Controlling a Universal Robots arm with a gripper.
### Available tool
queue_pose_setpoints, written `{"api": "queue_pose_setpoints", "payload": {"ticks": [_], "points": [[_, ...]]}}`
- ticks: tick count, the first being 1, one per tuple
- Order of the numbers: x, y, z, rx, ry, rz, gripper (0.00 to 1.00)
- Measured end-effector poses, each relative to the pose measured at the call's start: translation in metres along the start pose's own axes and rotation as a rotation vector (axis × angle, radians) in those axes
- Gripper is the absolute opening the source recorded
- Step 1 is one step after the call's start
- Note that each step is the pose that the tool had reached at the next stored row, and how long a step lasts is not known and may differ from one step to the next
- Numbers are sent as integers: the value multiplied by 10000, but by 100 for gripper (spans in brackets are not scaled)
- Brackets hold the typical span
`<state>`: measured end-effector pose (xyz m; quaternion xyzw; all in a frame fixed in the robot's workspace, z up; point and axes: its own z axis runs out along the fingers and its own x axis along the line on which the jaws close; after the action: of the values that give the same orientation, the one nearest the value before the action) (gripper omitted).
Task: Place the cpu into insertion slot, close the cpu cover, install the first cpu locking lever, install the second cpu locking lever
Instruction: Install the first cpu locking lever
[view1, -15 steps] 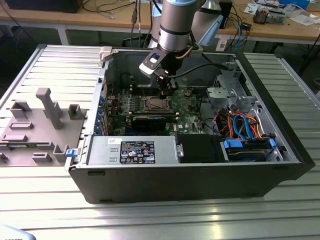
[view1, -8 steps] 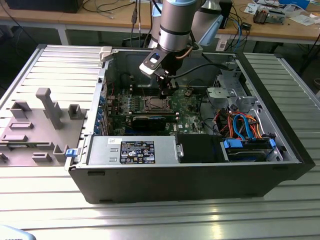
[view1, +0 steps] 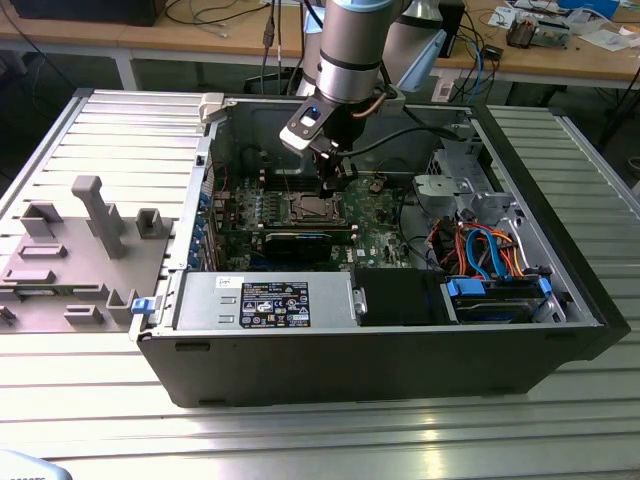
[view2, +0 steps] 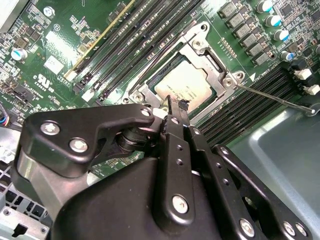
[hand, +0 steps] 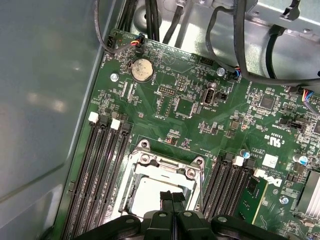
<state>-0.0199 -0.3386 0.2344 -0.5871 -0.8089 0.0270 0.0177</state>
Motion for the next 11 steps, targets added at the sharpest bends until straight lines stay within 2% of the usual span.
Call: {"api": "queue_pose_setpoints", "payload": {"ticks": [11], "points": [[0, 0, 0, 0, -6, -94, 11]]}}
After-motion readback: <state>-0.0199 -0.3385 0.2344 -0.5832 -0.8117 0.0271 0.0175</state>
